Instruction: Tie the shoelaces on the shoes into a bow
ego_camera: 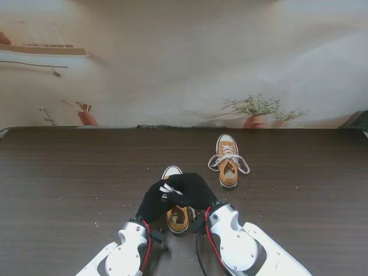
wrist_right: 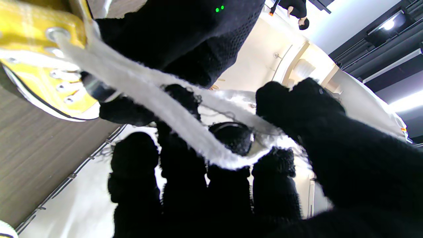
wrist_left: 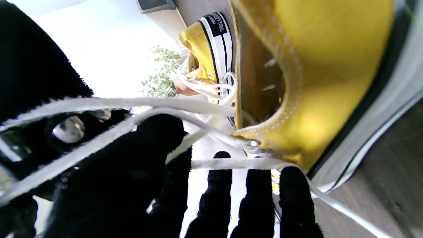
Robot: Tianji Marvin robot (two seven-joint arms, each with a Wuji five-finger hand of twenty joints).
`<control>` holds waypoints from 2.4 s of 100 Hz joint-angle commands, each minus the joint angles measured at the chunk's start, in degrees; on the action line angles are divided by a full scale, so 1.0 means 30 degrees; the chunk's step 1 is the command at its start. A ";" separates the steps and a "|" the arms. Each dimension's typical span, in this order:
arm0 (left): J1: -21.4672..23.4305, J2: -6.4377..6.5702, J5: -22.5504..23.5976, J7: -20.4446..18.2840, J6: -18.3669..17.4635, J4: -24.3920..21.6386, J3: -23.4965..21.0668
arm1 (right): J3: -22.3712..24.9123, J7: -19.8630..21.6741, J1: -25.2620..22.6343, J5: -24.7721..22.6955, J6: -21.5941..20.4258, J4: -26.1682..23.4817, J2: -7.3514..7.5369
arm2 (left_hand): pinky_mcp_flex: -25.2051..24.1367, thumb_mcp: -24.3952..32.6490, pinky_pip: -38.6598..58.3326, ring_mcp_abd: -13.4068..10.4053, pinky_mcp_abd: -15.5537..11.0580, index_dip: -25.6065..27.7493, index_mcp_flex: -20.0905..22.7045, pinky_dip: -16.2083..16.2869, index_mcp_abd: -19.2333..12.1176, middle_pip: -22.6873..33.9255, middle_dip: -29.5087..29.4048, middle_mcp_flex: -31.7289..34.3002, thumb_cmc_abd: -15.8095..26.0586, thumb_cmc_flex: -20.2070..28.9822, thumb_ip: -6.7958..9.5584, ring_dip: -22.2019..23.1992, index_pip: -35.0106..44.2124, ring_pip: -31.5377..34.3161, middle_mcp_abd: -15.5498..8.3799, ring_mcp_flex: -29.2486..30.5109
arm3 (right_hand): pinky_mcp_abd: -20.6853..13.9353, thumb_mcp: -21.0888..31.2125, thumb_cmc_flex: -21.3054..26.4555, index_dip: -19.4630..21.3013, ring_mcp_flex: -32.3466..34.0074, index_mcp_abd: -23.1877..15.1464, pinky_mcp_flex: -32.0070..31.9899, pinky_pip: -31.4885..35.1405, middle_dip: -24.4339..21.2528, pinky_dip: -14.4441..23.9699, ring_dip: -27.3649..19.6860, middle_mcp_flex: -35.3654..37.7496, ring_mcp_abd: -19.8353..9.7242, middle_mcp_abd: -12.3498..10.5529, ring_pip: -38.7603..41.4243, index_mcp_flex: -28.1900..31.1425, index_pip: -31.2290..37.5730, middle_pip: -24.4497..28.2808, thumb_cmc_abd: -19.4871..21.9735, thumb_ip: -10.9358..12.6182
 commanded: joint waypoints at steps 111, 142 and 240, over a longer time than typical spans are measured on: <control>0.5320 0.0829 0.1782 -0.1371 -0.1647 -0.5154 -0.6622 | -0.0301 -0.0306 0.0782 -0.0340 0.0733 0.0414 -0.0152 | -0.0892 -0.9850 -0.1729 0.0682 0.1399 -0.0818 0.2949 -0.0613 0.1178 -0.0702 -0.0144 0.0567 0.6370 0.6665 0.1093 -0.0061 -0.1028 -0.1152 0.0207 -0.0565 | 0.0234 -0.0021 0.0305 -0.0666 0.0465 -0.0995 0.0045 0.0015 0.0208 -0.0217 -0.0125 0.0670 -0.0008 -0.0230 0.0144 -0.0241 -0.0051 0.0263 0.0715 -0.0315; 0.7199 0.1259 0.1174 -0.3270 -0.2092 -0.6326 -0.7310 | -0.0450 -0.0474 0.0998 -0.0703 0.1284 0.0372 -0.0188 | -0.0882 -1.0450 -0.1972 0.0836 0.1330 -0.0460 0.2706 -0.0469 0.0832 -0.0898 -0.0292 0.0862 0.6841 0.6689 0.1176 -0.0080 -0.1200 -0.1314 0.0302 -0.0382 | 0.0469 0.0185 0.0671 -0.0513 0.1156 -0.0614 0.0803 0.0255 0.0214 -0.0216 -0.0082 0.1158 -0.0043 -0.0012 0.0347 -0.0117 0.0534 0.0334 0.0563 -0.0253; 0.6829 0.0411 0.3328 0.1036 -0.1131 -0.5112 -0.8756 | -0.0475 -0.0925 0.0854 -0.0571 0.1234 0.0664 -0.0321 | -0.0600 -1.1154 -0.1958 0.1003 0.1705 -0.0268 0.2473 0.0047 0.0205 -0.0928 -0.0082 0.1332 0.7132 0.6636 0.1313 0.0181 -0.1392 -0.1188 0.0427 0.0162 | 0.0517 0.0081 0.0719 -0.0478 0.0900 -0.0744 0.0474 0.0073 -0.0002 -0.0295 -0.0197 0.0898 0.0127 -0.0169 0.0012 -0.0298 0.0359 -0.0021 0.0621 -0.0259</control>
